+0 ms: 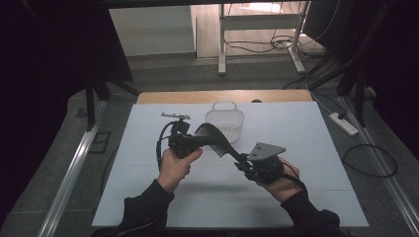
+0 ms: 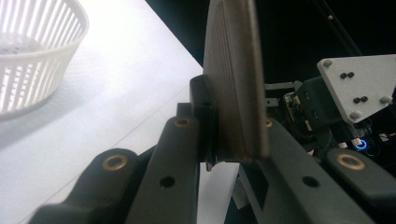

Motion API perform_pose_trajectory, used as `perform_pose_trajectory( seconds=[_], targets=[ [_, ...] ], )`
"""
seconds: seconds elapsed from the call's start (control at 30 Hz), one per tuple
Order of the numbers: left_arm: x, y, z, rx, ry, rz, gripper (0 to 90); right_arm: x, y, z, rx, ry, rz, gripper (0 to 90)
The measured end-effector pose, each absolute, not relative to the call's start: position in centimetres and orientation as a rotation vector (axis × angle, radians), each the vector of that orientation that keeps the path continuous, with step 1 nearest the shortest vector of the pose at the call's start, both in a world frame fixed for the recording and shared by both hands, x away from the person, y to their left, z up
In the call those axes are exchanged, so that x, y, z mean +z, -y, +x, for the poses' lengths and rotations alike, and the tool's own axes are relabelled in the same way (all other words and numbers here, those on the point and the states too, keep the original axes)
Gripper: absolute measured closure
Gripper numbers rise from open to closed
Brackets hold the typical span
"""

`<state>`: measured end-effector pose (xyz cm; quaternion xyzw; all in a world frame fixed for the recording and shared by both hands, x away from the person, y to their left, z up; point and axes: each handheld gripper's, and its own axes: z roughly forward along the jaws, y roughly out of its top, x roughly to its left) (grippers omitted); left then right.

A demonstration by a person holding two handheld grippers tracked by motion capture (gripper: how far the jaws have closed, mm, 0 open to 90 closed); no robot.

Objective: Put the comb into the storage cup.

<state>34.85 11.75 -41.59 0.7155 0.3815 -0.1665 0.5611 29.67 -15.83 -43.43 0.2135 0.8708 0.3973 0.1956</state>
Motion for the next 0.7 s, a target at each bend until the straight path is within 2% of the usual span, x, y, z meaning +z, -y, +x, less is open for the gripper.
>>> perform_pose_trajectory(
  seconds=[0.4, 0.7],
  targets=[
    [-41.44, -11.99, 34.86, -0.354, -0.9, 1.703, 87.0, -43.0, 16.4, 29.93, 1.208, -2.456, 0.644, 42.0],
    [-41.28, -12.21, 34.72, -0.315, -0.895, 1.724, 87.0, -42.8, 16.72, 30.12, 1.243, -2.507, 0.692, 31.0]
  ],
)
